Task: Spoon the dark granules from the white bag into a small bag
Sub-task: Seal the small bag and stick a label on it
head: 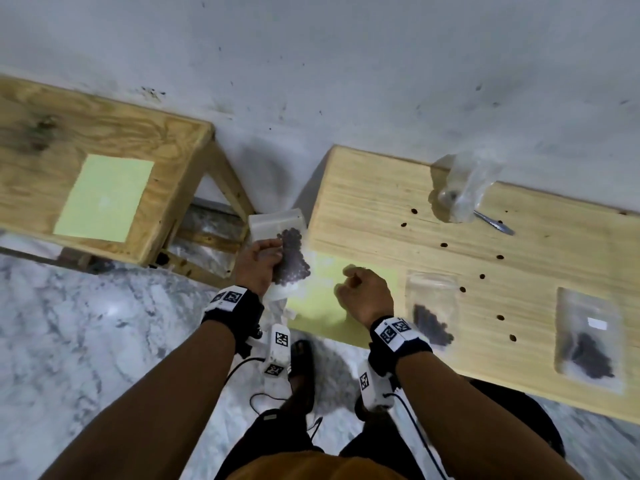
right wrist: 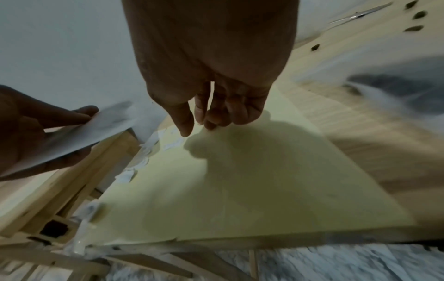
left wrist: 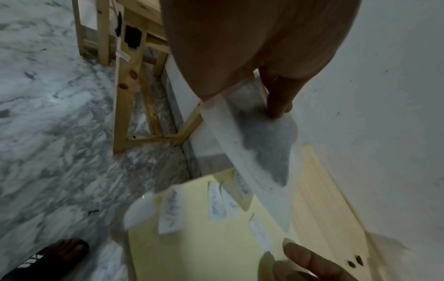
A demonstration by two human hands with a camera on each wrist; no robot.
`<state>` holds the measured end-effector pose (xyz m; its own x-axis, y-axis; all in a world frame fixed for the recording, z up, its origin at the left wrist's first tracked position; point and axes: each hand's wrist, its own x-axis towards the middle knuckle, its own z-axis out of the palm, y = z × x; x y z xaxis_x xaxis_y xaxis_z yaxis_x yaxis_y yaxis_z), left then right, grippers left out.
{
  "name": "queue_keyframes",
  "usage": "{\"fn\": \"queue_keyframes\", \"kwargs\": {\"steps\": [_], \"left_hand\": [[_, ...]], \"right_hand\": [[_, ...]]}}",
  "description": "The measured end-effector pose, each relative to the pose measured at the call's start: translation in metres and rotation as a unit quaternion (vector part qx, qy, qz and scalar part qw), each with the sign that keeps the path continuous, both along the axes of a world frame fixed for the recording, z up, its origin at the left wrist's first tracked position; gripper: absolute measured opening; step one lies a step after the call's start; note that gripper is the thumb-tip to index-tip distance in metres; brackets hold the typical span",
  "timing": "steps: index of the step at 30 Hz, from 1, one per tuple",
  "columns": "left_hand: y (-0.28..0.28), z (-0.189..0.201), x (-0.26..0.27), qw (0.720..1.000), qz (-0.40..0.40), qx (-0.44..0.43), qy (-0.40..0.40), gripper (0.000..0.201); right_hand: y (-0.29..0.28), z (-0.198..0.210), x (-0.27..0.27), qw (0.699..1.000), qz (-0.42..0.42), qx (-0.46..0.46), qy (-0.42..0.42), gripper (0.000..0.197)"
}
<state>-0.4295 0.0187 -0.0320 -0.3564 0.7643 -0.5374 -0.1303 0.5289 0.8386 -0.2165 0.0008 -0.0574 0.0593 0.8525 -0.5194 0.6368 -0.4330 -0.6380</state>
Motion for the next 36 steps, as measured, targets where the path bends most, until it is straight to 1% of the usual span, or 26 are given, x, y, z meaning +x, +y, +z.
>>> {"fn": "queue_keyframes", "kwargs": {"steps": [4, 7, 9, 13, 15, 17, 19, 20, 22, 24, 28, 32, 34, 36], "left_hand": [[0.0, -0.006, -0.017, 1.0, 0.001, -0.009, -0.001, 0.023], [0.0, -0.009, -0.021, 1.0, -0.014, -0.009, 0.002, 0.027], [-0.002, -0.009, -0.021, 1.0, -0.02, -0.006, 0.001, 0.028], [-0.002, -0.005, -0.016, 1.0, -0.007, 0.009, 0.003, 0.025], [-0.001, -0.003, -0.011, 1.0, -0.004, 0.017, 0.01, 0.021], [0.0, -0.001, -0.005, 0.999, -0.014, 0.031, 0.02, 0.016], [0.001, 0.004, 0.003, 0.998, -0.033, 0.054, 0.022, 0.018], [0.001, 0.006, 0.008, 0.997, -0.041, 0.062, 0.027, 0.023], [0.001, 0.011, 0.018, 0.994, -0.061, 0.08, 0.043, 0.032], [-0.001, 0.014, 0.026, 0.991, -0.087, 0.082, 0.053, 0.041], [-0.003, 0.015, 0.038, 0.986, -0.136, 0.087, 0.043, 0.057], [-0.006, 0.019, 0.049, 0.982, -0.158, 0.1, 0.019, 0.062], [-0.008, 0.021, 0.053, 0.982, -0.161, 0.102, 0.002, 0.063], [-0.007, 0.023, 0.056, 0.985, -0.147, 0.093, -0.016, 0.057]], "right_hand": [[0.007, 0.0, -0.018, 0.998, 0.038, 0.008, -0.043, 0.02], [0.009, -0.002, -0.025, 0.999, 0.018, 0.002, -0.031, 0.009], [0.01, -0.006, -0.025, 1.0, -0.007, 0.003, -0.005, 0.007], [0.016, -0.003, -0.021, 0.997, -0.041, -0.015, 0.059, 0.016], [0.02, 0.004, -0.017, 0.99, -0.096, -0.015, 0.099, 0.023], [0.024, 0.015, -0.013, 0.976, -0.148, 0.004, 0.16, 0.028], [0.029, 0.03, -0.014, 0.966, -0.151, 0.026, 0.208, 0.025], [0.031, 0.037, -0.016, 0.963, -0.141, 0.034, 0.226, 0.024], [0.037, 0.051, -0.02, 0.958, -0.128, 0.048, 0.251, 0.028], [0.041, 0.059, -0.023, 0.96, -0.118, 0.074, 0.244, 0.032], [0.042, 0.062, -0.026, 0.971, -0.098, 0.122, 0.182, 0.033], [0.038, 0.06, -0.026, 0.976, -0.08, 0.15, 0.137, 0.034], [0.035, 0.061, -0.025, 0.978, -0.073, 0.166, 0.1, 0.032], [0.031, 0.063, -0.025, 0.979, -0.057, 0.187, 0.053, 0.033]]}}
